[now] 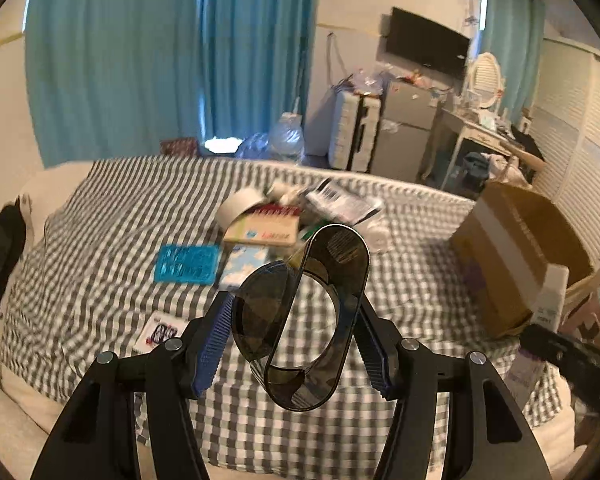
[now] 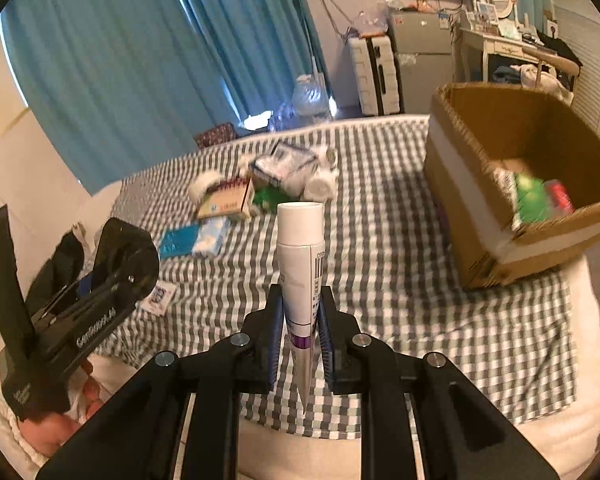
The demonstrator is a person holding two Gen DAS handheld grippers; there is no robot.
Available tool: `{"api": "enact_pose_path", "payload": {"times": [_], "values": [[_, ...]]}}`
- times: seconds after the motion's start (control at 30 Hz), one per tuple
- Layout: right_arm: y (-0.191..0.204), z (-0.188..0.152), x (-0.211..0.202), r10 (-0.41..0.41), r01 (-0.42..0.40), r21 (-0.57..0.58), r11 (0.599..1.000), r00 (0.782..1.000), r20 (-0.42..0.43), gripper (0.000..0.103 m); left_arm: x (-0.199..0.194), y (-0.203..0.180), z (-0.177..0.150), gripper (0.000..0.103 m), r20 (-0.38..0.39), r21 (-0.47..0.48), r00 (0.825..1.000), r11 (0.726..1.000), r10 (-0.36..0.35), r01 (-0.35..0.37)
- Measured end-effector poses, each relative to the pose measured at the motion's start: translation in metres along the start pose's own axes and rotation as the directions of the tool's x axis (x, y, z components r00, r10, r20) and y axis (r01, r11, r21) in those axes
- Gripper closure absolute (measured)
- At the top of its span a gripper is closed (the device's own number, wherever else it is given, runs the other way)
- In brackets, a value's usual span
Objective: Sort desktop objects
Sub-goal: 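Lift and carry the case and tube with both tools to the cardboard box, then open both tools to drop the case and tube into the cardboard box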
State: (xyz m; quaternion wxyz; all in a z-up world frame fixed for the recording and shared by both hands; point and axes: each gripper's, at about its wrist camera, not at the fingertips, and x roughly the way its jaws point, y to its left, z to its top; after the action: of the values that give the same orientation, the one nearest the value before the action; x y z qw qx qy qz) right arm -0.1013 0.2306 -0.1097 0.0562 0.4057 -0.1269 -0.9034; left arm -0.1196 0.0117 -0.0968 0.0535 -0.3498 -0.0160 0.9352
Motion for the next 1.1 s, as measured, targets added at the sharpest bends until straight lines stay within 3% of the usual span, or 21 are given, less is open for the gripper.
{"api": "enact_pose_path", "payload": {"times": [0.27,0.57,0.8,1.1], "values": [[-0.019,0.041,-0.055,-0.039,0.042,-0.030,0.999,0.994,0.100,0.087,-0.040,-0.048,0.042,0.042,0.075,0.075,0.993,0.994,-0.088,0.083],[-0.058,0.078,-0.095,-0.085,0.096,-0.059,0.994,0.981,0.172,0.087,-0.055,-0.121,0.088,0.042,0.110,0.154,0.971,0.969,-0.212,0.194],[-0.119,0.103,-0.107,-0.130,0.135,-0.016,0.991,0.973,0.193,0.087,-0.036,-0.202,0.111,0.042,0.079,0.226,0.939,0.924,-0.334,0.309],[-0.203,0.135,-0.094,-0.231,0.232,0.014,0.973,0.960,0.157,0.087,0.021,-0.305,0.112,0.042,-0.008,0.343,0.909,0.853,-0.416,0.394]]}}
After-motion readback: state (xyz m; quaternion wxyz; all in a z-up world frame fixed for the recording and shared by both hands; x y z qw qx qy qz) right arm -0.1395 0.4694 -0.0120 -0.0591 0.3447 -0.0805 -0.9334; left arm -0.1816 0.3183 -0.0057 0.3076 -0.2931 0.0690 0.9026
